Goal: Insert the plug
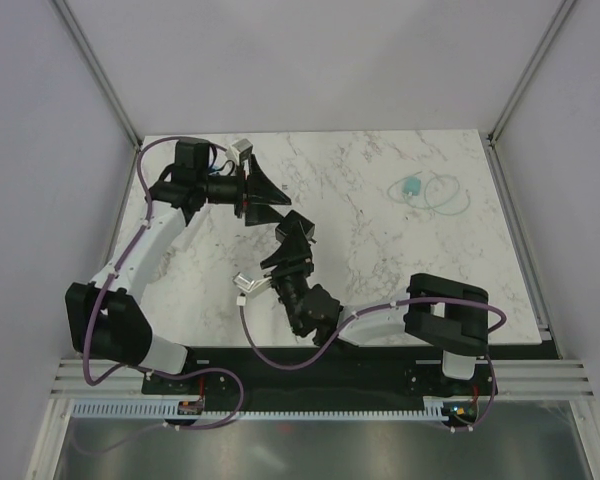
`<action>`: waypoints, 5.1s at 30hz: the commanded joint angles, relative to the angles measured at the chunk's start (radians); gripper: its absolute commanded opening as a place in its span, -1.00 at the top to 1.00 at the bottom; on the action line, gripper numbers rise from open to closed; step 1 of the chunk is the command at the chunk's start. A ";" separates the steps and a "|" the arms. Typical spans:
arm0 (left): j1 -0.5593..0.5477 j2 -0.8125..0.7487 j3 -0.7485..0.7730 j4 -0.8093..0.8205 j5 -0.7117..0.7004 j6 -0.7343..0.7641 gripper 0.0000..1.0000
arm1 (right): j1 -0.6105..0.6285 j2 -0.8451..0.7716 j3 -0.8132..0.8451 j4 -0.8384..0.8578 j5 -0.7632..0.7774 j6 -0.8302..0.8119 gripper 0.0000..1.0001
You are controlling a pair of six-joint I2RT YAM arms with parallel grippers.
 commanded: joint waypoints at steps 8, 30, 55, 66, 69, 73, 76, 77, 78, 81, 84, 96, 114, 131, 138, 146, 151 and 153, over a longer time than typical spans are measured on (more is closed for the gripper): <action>0.046 0.054 0.178 -0.026 0.105 0.088 -0.86 | -0.115 0.003 0.249 0.438 -0.087 0.091 0.63; 0.059 0.054 0.205 0.080 0.095 -0.122 -0.85 | -0.149 -0.087 0.132 0.267 -0.223 0.300 0.63; -0.044 0.053 0.106 0.091 0.053 -0.142 -0.56 | -0.112 -0.038 0.132 0.297 -0.228 0.236 0.63; -0.056 0.077 0.080 0.091 0.054 -0.122 0.95 | -0.110 -0.029 0.129 0.275 -0.199 0.248 0.41; -0.053 0.085 0.099 0.092 0.048 -0.134 0.96 | -0.110 -0.009 0.127 0.278 -0.170 0.236 -0.14; -0.055 0.096 0.120 0.105 0.046 -0.172 0.96 | -0.112 0.023 0.113 0.344 -0.137 0.194 -0.48; -0.053 0.100 0.135 0.132 0.048 -0.212 0.96 | -0.110 0.046 0.101 0.392 -0.119 0.181 -0.70; -0.053 0.102 0.139 0.140 0.048 -0.223 0.95 | -0.110 0.049 0.096 0.398 -0.110 0.180 -0.71; -0.053 0.105 0.142 0.161 0.051 -0.234 0.95 | -0.109 0.051 0.092 0.402 -0.105 0.182 -0.74; -0.053 0.109 0.161 0.189 0.051 -0.272 0.96 | -0.107 0.060 0.078 0.432 -0.091 0.182 -0.96; -0.047 0.119 0.183 0.204 0.053 -0.297 0.96 | -0.106 0.051 0.067 0.442 -0.068 0.205 -0.96; -0.030 0.169 0.241 0.253 0.043 -0.366 0.96 | -0.122 0.065 0.096 0.441 -0.002 0.233 -0.96; 0.011 0.274 0.333 0.273 0.042 -0.400 0.95 | -0.121 0.115 0.070 0.442 0.012 0.131 -0.96; 0.086 0.361 0.418 0.278 -0.006 -0.289 0.96 | -0.173 -0.055 0.125 -0.236 0.194 0.848 -0.96; 0.117 0.295 0.422 0.280 -0.043 -0.185 0.96 | -0.531 -0.403 0.238 -1.211 -0.526 2.028 -0.96; 0.108 0.110 0.188 0.465 -0.064 -0.151 0.95 | -0.794 -0.554 0.175 -1.060 -1.214 2.562 -0.96; 0.077 -0.035 -0.001 0.701 -0.067 -0.251 0.95 | -0.817 -0.561 0.093 -0.814 -1.300 2.872 -0.96; 0.060 -0.068 -0.027 0.758 -0.067 -0.278 0.95 | -0.823 -0.551 0.038 -0.635 -1.320 2.960 -0.96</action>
